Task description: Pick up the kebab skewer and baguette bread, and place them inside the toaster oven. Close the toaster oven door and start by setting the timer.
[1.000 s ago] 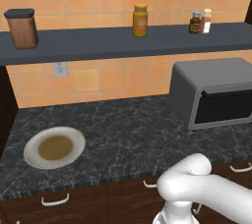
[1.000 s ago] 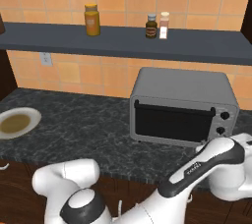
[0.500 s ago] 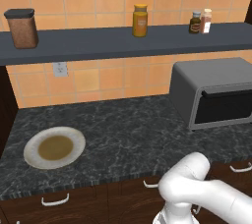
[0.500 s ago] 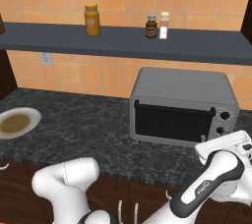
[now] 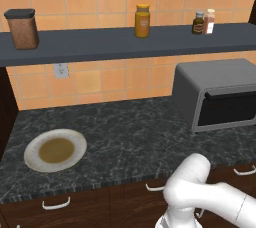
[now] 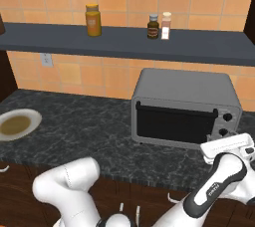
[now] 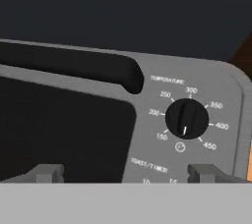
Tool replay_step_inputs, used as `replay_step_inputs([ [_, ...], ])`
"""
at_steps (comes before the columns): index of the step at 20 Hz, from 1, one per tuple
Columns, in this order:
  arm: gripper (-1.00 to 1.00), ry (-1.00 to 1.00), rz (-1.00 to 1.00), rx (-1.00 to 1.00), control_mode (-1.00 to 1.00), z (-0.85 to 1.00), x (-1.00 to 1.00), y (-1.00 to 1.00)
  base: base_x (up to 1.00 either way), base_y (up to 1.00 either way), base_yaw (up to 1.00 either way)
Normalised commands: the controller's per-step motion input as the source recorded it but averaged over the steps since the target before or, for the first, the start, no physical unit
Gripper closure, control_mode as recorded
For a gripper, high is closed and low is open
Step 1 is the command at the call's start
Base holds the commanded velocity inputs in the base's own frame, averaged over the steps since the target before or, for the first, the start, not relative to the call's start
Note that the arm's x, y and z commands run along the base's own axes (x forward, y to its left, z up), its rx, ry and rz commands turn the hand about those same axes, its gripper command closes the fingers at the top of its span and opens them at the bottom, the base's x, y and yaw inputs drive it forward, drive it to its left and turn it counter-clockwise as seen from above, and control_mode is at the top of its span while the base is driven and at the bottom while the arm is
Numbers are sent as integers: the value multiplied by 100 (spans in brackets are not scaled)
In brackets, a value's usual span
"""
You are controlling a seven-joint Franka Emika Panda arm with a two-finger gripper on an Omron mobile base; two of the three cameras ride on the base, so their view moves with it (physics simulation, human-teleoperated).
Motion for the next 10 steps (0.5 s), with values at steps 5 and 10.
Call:
replay_step_inputs([
  [5, -100, -5, 0, 4, -100, -28, 33, -38, 0, 0, 0],
  [10, -100, -3, 0, 2, -100, -19, 29, -39, 0, 0, 0],
])
